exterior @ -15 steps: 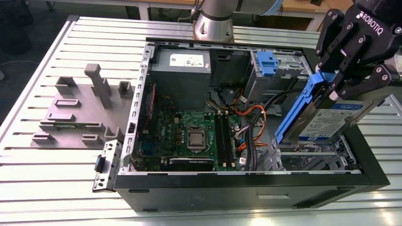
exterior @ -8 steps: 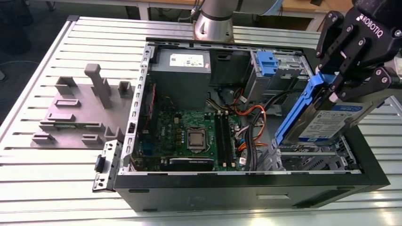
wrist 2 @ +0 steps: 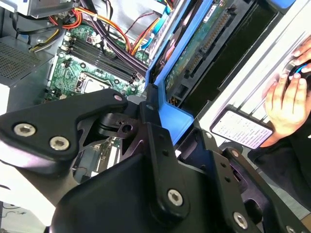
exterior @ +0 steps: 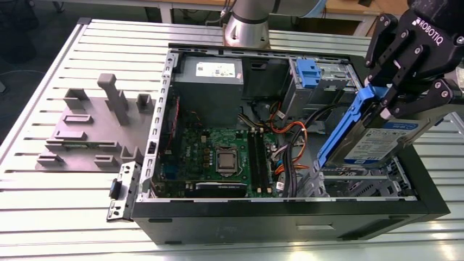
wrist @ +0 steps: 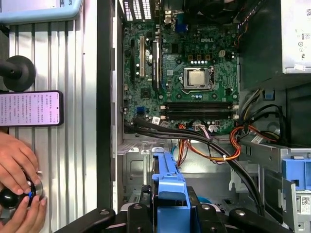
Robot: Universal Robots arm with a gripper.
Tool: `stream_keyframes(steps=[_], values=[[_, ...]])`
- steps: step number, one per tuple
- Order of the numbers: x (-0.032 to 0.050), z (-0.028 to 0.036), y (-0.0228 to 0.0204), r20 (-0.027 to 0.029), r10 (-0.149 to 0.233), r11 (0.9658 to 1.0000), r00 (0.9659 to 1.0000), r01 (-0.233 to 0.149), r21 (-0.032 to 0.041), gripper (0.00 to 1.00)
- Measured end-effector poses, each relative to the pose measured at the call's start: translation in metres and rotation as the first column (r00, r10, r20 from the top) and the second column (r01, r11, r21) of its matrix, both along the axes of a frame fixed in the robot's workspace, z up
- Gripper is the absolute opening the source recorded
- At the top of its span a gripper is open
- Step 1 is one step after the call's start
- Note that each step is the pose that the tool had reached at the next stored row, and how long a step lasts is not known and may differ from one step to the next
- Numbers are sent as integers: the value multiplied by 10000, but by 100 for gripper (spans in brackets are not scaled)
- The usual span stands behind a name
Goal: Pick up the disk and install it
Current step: 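Insert the disk into the insertion slot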
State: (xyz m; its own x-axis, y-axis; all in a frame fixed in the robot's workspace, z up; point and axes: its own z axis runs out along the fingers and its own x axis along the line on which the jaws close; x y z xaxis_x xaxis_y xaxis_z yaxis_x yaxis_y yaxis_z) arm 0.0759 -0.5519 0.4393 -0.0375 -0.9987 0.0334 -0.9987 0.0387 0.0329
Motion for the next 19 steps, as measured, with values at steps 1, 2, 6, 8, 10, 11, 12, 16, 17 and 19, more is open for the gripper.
stream_keyframes(steps=[1, 2, 6, 8, 10, 11, 12, 16, 17, 19], values=[[0, 1, 0, 0, 1, 10000, 10000, -1, 2, 36], [0, 5, 0, 1, 0, 10000, 10000, 0, 4, 36], [0, 52, 0, -1, 0, 10000, 10000, 0, 0, 36], [0, 70, -1, 0, 0, 10000, 10000, 0, 3, 36], [4, 71, 0, 1, 2, 10000, 10000, -2, 4, 36], [11, 72, 0, 0, 2, 10000, 10000, -2, 1, 36], [19, 72, 1, 0, 1, 10000, 10000, -1, 0, 36], [36, 60, -3, 0, -1, 10000, 10000, 1, 1, 36], [38, 57, -4, 0, 1, 10000, 10000, -1, 0, 36], [39, 49, -7, 0, 1, 10000, 10000, -1, -1, 36]])
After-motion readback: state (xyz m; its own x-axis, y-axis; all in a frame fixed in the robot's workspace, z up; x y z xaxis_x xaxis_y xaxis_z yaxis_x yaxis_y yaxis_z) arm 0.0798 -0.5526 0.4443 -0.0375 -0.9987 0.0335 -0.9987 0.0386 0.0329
